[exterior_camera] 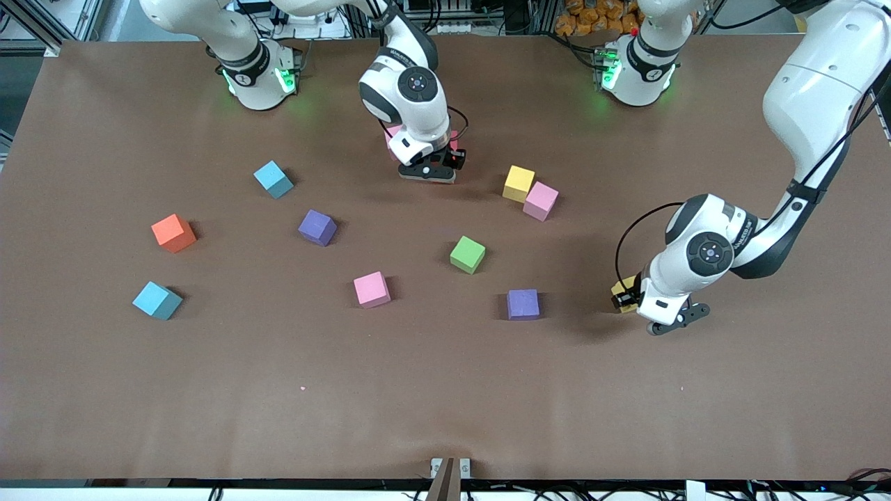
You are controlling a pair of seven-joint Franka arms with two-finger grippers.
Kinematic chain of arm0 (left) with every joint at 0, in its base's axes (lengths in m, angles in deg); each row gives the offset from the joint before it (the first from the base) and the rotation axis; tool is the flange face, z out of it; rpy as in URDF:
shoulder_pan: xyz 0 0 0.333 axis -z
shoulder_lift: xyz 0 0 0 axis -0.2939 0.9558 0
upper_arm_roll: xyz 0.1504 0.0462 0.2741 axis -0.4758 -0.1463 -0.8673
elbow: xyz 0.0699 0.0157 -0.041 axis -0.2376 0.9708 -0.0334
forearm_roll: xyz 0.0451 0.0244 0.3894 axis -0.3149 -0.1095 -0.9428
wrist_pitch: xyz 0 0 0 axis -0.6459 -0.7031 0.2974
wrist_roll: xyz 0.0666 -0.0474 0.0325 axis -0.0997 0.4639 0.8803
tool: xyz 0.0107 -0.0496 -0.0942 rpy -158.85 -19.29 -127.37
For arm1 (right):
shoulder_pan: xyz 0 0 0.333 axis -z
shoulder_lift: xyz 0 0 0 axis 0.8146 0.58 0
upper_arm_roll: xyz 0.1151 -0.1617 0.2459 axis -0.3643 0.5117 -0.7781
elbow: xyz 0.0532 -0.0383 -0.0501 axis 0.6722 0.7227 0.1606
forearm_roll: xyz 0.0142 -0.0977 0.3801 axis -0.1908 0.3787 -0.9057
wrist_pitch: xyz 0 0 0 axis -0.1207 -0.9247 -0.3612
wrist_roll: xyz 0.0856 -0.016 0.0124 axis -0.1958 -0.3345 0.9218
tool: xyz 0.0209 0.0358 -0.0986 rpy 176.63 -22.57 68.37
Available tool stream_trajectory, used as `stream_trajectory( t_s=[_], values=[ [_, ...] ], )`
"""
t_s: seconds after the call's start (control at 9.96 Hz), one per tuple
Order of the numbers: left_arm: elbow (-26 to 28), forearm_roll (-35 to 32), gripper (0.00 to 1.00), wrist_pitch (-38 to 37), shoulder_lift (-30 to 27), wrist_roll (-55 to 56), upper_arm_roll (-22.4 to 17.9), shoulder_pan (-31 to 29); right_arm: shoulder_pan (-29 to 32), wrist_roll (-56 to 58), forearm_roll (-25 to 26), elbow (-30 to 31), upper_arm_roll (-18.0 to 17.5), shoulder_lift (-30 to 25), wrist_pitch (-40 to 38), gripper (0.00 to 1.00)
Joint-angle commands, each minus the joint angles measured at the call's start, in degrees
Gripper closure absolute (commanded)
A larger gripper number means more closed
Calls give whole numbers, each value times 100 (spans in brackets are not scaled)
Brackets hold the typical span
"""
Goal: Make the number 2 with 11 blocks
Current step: 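Grasp the yellow cube with the left gripper while the right gripper carries orange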
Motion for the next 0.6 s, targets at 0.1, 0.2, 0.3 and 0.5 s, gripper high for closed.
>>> stream_trajectory(
  t_s=[0.1, 0.2, 0.3, 0.5],
  values=[
    [73, 323, 100, -422, -354, 187, 312, -24, -106, -203, 97, -7, 95, 26, 102, 63],
    [73, 341, 100, -501, -354, 370, 418, -6, -114, -204, 97, -7, 95, 26, 102, 63],
    [73, 342, 100, -572, -354, 493, 558, -6, -114, -204, 97, -7, 95, 35, 102, 63],
    [73, 342, 100, -774, -354, 731, 865, -15, -158, -326, 97, -16, 95, 35, 93, 63]
  ],
)
